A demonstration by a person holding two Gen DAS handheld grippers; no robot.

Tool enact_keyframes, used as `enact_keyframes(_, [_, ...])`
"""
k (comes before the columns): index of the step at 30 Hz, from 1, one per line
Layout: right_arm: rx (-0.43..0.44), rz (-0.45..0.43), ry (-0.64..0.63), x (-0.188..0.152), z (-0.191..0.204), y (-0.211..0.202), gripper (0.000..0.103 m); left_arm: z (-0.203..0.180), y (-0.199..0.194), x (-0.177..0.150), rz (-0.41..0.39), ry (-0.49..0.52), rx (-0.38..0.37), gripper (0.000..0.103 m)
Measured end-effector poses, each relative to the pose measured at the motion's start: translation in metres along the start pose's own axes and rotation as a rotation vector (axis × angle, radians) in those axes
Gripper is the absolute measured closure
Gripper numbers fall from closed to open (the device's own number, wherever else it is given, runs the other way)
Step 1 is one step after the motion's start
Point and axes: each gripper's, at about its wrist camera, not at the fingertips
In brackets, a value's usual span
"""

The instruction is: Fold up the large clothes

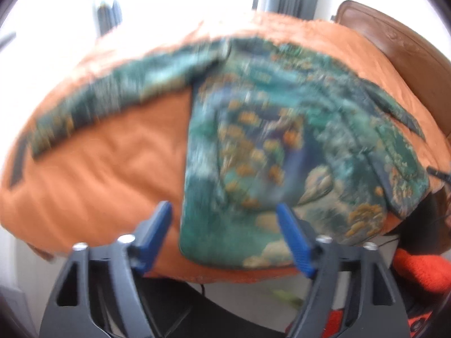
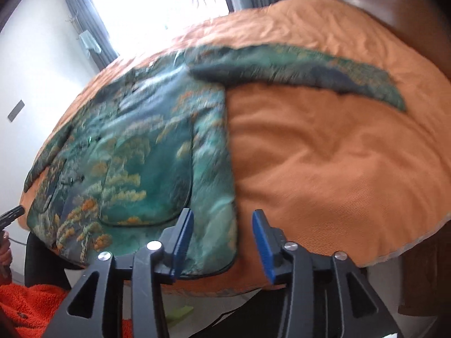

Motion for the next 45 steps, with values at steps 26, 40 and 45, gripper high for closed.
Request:
enact_keyframes(26, [-0.102,-0.178,1.017,0.047,-0.296,0.096,0.041,-0.103,0.022,0.054,-0.152,-0.066,0.083,0.0])
enact_keyframes(40, [-0.155,-0.374,0.324,0.223,-0.152,0.033,0.092,-0.103,0.054,0.028,-0.028,-0.056,0.068,0.001])
enact_keyframes(45, [-0.054,-0.326,-0.081,0.296,0.003,0.06,0.093,-0.092,0.047,0.03,-0.048,-0.117,0.052,0.001])
Point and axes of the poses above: each gripper's, at about its wrist camera, not at the fingertips, and y roughly the way its jaws point, z to its left, x to its top, and after that the axes turned 15 degrees about -y, right-handed
